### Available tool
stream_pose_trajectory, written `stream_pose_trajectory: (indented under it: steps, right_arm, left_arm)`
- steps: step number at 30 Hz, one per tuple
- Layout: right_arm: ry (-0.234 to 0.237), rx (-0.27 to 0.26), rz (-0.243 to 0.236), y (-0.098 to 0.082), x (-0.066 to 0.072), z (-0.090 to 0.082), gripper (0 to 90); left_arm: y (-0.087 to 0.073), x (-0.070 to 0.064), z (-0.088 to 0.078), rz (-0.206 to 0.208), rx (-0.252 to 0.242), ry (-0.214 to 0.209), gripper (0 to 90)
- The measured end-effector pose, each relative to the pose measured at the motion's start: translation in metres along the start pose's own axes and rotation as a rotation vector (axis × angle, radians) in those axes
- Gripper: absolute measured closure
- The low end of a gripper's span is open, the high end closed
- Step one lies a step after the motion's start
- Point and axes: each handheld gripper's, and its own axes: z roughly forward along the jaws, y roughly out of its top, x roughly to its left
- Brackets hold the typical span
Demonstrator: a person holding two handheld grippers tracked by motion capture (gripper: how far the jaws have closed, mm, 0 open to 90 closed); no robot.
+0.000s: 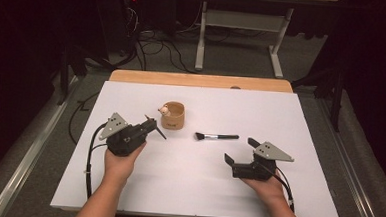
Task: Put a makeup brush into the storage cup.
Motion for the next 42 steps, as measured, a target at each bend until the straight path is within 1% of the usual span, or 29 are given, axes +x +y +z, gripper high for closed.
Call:
stream_pose_trajectory:
  steps: [2,5,8,9,10,11,12,15,18,21,27,30,34,35,38,39,41,42]
  right_arm:
    - [-0.002,-0.008,0.004,0.001,0.0,-0.001,1.4]
    - [-0.008,-0.01,0.0,0.001,-0.002,-0.001,1.4]
    - [-0.004,-0.003,0.011,0.0,-0.002,-0.001,1.4]
    - [-0.004,-0.004,0.008,0.0,-0.001,-0.001,1.4]
    - [-0.004,-0.004,0.011,0.0,-0.001,-0.001,1.5]
    - [-0.003,-0.009,0.001,0.001,-0.001,0.0,1.4]
    - [-0.003,-0.011,0.007,0.001,-0.001,-0.001,1.5]
    - [-0.004,-0.015,0.006,0.001,0.0,-0.001,1.4]
    - [-0.002,-0.014,0.01,0.001,0.0,-0.001,1.5]
    - [-0.003,-0.015,-0.001,0.001,0.0,-0.002,1.5]
    - [-0.002,-0.01,0.0,0.001,0.0,-0.003,1.5]
    - [0.004,-0.03,-0.001,0.002,0.0,-0.003,1.5]
    - [0.003,-0.019,-0.006,0.002,0.0,-0.002,1.5]
    - [0.003,-0.017,-0.006,0.001,0.0,-0.002,1.4]
    - [0.007,-0.023,-0.01,0.002,0.0,-0.003,1.5]
    - [0.006,-0.024,-0.01,0.002,0.0,-0.003,1.4]
    - [0.006,-0.02,-0.006,0.002,0.0,-0.003,1.4]
    - [0.006,-0.02,-0.009,0.002,0.0,-0.003,1.4]
  left_arm:
    - [0.004,0.001,0.0,-0.013,-0.011,0.005,83.4]
    - [0.01,0.0,-0.002,-0.005,-0.02,0.008,83.4]
    - [0.016,-0.001,-0.002,0.006,-0.021,0.013,83.4]
    - [0.018,-0.001,-0.001,0.002,-0.026,0.014,83.4]
    - [0.019,0.0,-0.001,0.005,-0.025,0.016,83.4]
    - [0.021,0.001,0.0,0.002,-0.028,0.018,83.4]
    - [0.022,0.002,0.0,0.003,-0.028,0.019,83.4]
    - [0.026,0.006,0.003,-0.008,-0.031,0.019,83.4]
    - [0.028,0.007,0.007,-0.007,-0.028,0.026,83.4]
    - [0.03,0.008,0.013,-0.02,-0.035,0.022,83.4]
    - [0.035,0.006,0.026,-0.007,-0.03,0.02,83.4]
    - [0.038,0.004,0.034,-0.007,-0.032,0.016,83.4]
    - [0.043,0.002,0.041,0.014,-0.023,0.019,83.4]
    - [0.044,0.002,0.043,0.009,-0.033,0.02,83.4]
    - [0.048,0.003,0.047,0.005,-0.04,0.024,83.4]
    - [0.049,0.004,0.048,0.013,-0.036,0.026,83.4]
    - [0.052,0.004,0.05,0.004,-0.046,0.024,83.4]
    - [0.052,0.004,0.051,0.013,-0.04,0.023,83.4]
